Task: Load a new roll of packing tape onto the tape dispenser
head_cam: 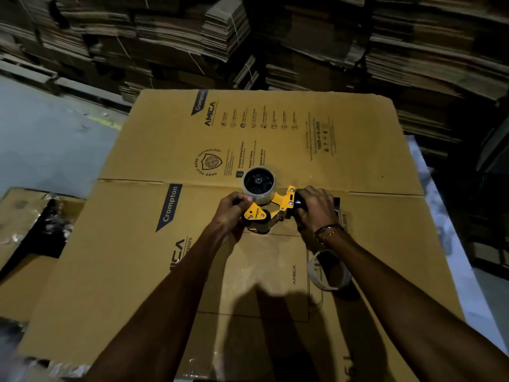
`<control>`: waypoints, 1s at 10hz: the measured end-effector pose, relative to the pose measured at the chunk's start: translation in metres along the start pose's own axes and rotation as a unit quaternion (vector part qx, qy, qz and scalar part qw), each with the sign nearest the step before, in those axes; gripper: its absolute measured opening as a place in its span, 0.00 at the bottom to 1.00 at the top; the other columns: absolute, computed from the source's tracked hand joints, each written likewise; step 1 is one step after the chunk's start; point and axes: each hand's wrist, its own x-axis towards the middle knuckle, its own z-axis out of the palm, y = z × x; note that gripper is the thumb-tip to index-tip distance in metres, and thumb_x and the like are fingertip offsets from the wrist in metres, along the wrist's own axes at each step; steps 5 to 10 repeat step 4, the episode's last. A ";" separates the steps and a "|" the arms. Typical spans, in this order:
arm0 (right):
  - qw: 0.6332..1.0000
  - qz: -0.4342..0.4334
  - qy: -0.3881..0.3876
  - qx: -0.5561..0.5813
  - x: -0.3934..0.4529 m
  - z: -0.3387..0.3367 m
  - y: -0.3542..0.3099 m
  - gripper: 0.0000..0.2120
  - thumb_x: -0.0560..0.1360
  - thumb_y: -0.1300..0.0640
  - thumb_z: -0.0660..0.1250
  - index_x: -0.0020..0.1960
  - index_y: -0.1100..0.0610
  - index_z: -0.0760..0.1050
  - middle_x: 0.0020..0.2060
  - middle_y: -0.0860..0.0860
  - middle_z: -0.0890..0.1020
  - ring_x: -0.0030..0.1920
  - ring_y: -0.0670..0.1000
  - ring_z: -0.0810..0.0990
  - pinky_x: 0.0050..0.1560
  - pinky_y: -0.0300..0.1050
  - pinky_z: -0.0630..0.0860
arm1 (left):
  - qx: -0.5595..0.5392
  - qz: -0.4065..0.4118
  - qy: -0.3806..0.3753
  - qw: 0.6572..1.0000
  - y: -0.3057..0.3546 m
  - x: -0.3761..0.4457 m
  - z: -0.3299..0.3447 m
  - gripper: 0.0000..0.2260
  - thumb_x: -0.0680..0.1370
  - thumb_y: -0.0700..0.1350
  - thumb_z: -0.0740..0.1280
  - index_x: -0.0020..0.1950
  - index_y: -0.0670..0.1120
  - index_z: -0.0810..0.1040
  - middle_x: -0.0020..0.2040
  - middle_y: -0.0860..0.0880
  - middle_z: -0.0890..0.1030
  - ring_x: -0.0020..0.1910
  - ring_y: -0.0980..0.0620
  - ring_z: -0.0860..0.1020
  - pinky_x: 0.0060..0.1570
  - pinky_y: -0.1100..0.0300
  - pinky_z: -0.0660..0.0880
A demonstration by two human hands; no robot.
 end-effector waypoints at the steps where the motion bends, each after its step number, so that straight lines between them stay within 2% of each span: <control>1: 1.000 0.003 0.004 0.002 0.001 0.002 0.001 0.21 0.71 0.64 0.71 0.64 0.56 0.77 0.56 0.54 0.80 0.57 0.59 0.74 0.62 0.53 0.65 | 0.014 0.013 0.005 1.000 -0.005 0.002 0.000 0.05 0.81 0.38 0.65 0.55 0.38 0.76 0.42 0.48 0.77 0.39 0.55 0.74 0.30 0.71 0.73; 2: 1.000 0.009 0.002 -0.014 0.000 0.001 0.000 0.21 0.71 0.62 0.71 0.64 0.56 0.76 0.56 0.54 0.79 0.58 0.59 0.74 0.63 0.52 0.66 | 0.032 0.016 0.020 0.999 -0.010 0.007 -0.003 0.04 0.80 0.40 0.67 0.53 0.40 0.76 0.44 0.48 0.78 0.43 0.52 0.75 0.38 0.64 0.73; 3: 0.999 0.007 -0.021 -0.032 -0.001 0.000 -0.002 0.23 0.73 0.59 0.70 0.67 0.56 0.73 0.60 0.54 0.78 0.61 0.58 0.73 0.66 0.51 0.64 | 0.086 0.033 0.041 0.995 -0.018 0.013 -0.007 0.13 0.78 0.47 0.71 0.58 0.43 0.75 0.56 0.42 0.79 0.51 0.47 0.78 0.50 0.52 0.78; 4: 0.999 0.028 -0.029 -0.013 0.000 -0.007 -0.006 0.27 0.75 0.55 0.67 0.72 0.56 0.69 0.66 0.54 0.75 0.66 0.58 0.71 0.70 0.51 0.62 | 0.174 0.063 0.070 0.980 -0.019 0.017 -0.009 0.24 0.77 0.51 0.72 0.69 0.43 0.71 0.66 0.40 0.73 0.61 0.43 0.76 0.60 0.43 0.76; 10: 0.999 0.028 -0.029 -0.013 0.000 -0.007 -0.006 0.27 0.75 0.55 0.67 0.72 0.56 0.69 0.66 0.54 0.75 0.66 0.58 0.71 0.70 0.51 0.62 | 0.174 0.063 0.070 0.980 -0.019 0.017 -0.009 0.24 0.77 0.51 0.72 0.69 0.43 0.71 0.66 0.40 0.73 0.61 0.43 0.76 0.60 0.43 0.76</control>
